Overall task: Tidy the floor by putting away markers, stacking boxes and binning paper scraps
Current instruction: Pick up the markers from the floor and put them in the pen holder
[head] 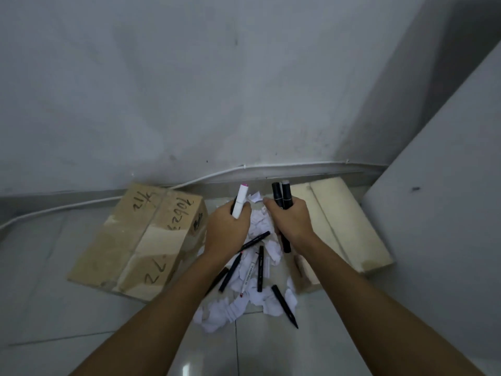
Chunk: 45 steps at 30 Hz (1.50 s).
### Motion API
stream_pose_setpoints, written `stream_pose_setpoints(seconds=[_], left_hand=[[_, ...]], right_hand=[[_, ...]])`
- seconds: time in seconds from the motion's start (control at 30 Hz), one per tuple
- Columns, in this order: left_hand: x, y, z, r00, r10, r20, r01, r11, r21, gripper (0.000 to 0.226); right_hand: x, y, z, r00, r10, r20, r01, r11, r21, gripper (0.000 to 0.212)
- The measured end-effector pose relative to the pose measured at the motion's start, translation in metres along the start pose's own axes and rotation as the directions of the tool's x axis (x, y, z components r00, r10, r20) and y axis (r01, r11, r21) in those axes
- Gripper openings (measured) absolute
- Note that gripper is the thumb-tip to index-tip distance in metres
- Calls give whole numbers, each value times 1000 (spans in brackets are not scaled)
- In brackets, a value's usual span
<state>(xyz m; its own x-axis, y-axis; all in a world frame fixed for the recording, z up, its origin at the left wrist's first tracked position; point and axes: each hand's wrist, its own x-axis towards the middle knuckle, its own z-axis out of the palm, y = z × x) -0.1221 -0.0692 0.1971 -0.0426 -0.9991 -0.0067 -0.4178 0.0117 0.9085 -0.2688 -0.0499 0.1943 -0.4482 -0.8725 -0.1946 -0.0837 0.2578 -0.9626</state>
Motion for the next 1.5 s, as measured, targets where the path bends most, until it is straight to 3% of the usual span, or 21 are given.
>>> stream_pose_setpoints(seconds=[0.2,0.4,0.77,0.9,1.07,1.5], left_hand=[[2,148,-44,996,25,82,-22,999,-31,42],[15,304,-89,995,66,80,-59,994,-96,43],[-4,534,-161,964,196,180,-172,976,-136,41],[-7,580,-170,960,216,178,-189,970,-155,42],[-26,627,-162,949,240,204,-206,963,-174,39],[-87,677,-78,929,201,311,-126,961,-246,37]], right_hand=[[-26,-150,-44,1000,12,-2,-12,999,37,32],[-43,-304,-84,999,-17,-37,18,999,27,31],[-100,-518,-161,987,-59,-148,71,994,78,32],[-115,-565,-190,984,-106,-142,113,992,48,34],[-135,-602,-239,957,-149,-249,149,989,-18,35],[-157,-600,-351,922,-70,-381,105,992,73,33]])
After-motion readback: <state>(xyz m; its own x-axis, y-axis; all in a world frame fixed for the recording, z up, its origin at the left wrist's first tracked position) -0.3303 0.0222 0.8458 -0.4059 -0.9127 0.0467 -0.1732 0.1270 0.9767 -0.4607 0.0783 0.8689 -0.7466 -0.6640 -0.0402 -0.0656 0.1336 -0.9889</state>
